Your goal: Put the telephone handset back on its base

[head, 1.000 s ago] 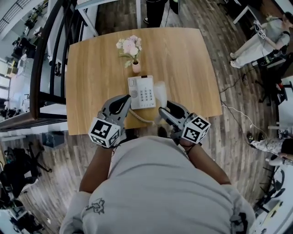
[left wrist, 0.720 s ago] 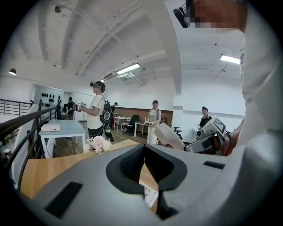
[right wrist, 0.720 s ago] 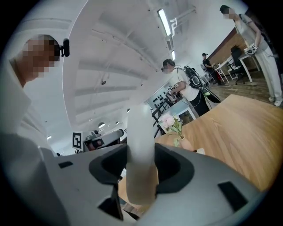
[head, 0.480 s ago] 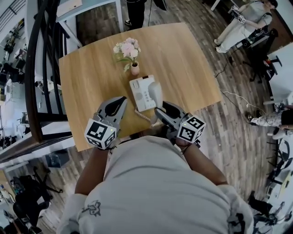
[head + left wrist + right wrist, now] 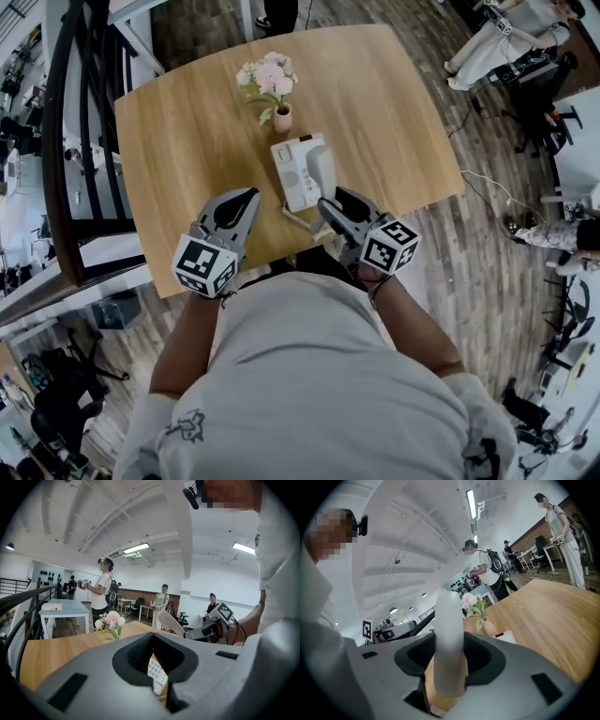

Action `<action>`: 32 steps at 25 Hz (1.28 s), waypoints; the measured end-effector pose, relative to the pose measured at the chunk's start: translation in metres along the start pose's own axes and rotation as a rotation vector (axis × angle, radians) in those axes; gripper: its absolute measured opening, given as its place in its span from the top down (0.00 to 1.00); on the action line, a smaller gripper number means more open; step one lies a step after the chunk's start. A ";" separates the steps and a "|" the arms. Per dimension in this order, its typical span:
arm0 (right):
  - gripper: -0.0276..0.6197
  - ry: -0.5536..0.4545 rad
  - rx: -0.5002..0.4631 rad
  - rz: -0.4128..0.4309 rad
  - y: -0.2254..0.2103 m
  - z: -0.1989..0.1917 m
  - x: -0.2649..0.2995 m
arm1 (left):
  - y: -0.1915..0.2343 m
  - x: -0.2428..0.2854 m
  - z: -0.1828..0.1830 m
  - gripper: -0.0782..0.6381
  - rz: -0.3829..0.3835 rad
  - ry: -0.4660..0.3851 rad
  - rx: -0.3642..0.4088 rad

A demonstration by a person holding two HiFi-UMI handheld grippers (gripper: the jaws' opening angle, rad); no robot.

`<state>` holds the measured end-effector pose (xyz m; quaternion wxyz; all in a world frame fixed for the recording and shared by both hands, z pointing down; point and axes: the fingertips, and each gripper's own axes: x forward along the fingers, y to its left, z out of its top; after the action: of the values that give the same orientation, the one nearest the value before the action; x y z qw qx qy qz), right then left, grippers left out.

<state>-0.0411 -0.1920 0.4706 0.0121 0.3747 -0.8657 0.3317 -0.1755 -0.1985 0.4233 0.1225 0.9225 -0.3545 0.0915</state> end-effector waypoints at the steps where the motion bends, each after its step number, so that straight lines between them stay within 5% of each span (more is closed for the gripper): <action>1: 0.65 0.009 0.003 -0.008 -0.005 -0.003 0.004 | 0.001 0.002 -0.003 0.88 0.001 0.005 -0.006; 32: 0.65 0.275 0.060 -0.178 -0.112 -0.101 0.112 | 0.048 0.067 -0.104 0.88 0.018 0.153 -0.131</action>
<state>-0.0708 -0.2604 0.6429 0.1486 0.4013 -0.8089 0.4032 -0.1674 -0.2446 0.5473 0.2086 0.8995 -0.3578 0.1396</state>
